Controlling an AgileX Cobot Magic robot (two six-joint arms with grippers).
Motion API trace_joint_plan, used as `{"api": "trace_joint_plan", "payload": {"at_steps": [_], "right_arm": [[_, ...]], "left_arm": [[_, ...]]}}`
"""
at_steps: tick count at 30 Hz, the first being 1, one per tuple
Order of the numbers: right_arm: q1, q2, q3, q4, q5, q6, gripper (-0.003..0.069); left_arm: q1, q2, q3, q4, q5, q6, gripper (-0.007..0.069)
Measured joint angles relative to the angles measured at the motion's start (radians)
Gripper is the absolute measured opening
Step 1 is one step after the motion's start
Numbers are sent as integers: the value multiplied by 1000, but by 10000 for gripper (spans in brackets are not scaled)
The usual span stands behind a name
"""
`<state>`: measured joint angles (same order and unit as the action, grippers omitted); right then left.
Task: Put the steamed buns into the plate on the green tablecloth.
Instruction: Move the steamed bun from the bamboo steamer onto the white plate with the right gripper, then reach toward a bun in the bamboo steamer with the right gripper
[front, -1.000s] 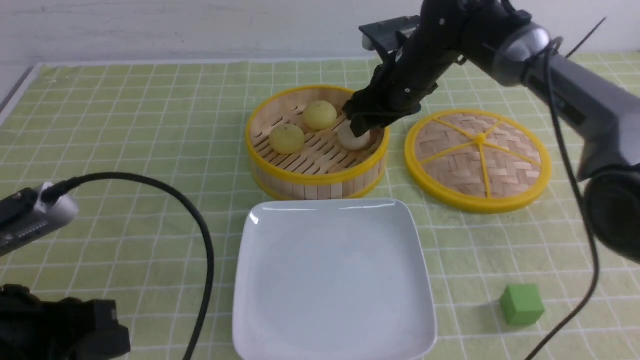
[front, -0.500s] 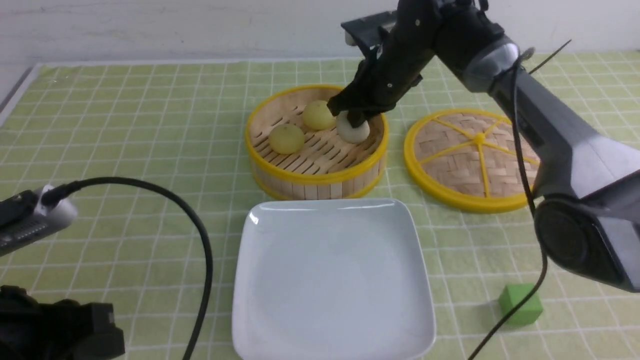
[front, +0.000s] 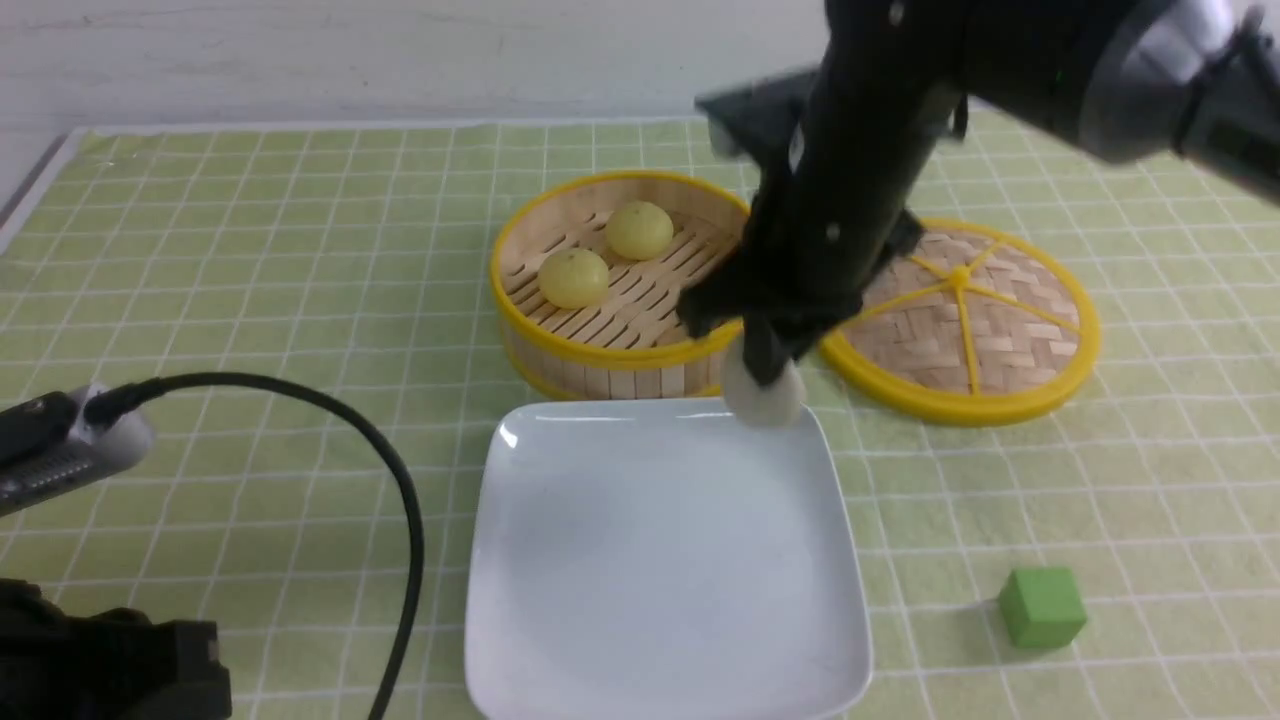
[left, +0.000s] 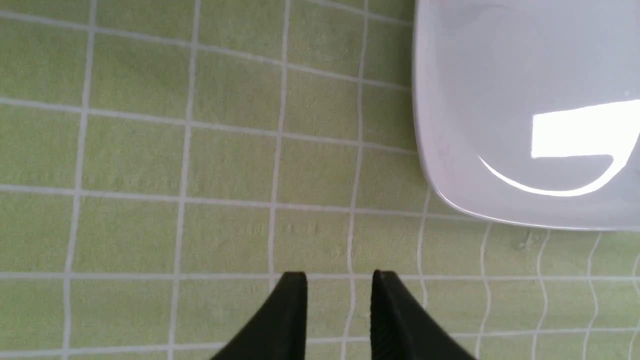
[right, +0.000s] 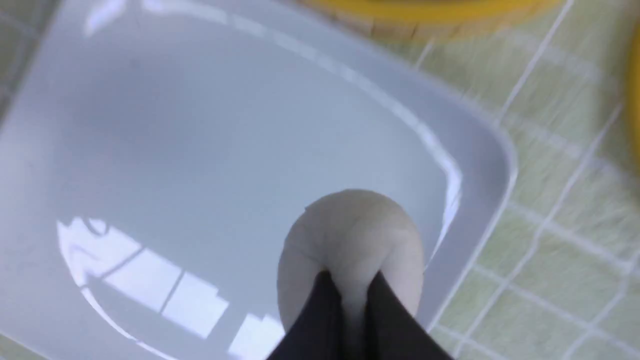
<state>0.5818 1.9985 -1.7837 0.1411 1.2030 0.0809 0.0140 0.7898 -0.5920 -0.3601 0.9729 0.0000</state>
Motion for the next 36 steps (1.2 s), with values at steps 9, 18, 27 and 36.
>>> {"api": "trace_joint_plan", "payload": {"at_steps": [9, 18, 27, 36], "right_arm": [[14, 88, 108, -7, -137, 7, 402], [-28, 128, -223, -38, -71, -9, 433], [-83, 369, -547, -12, -261, 5, 18], [-82, 493, -623, -39, -421, -10, 517]], "left_arm": [[0, 0, 0, 4, 0, 0, 216], [0, 0, 0, 7, 1, 0, 218], [0, 0, 0, 7, 18, 0, 230], [0, 0, 0, 10, 51, 0, 233]]}}
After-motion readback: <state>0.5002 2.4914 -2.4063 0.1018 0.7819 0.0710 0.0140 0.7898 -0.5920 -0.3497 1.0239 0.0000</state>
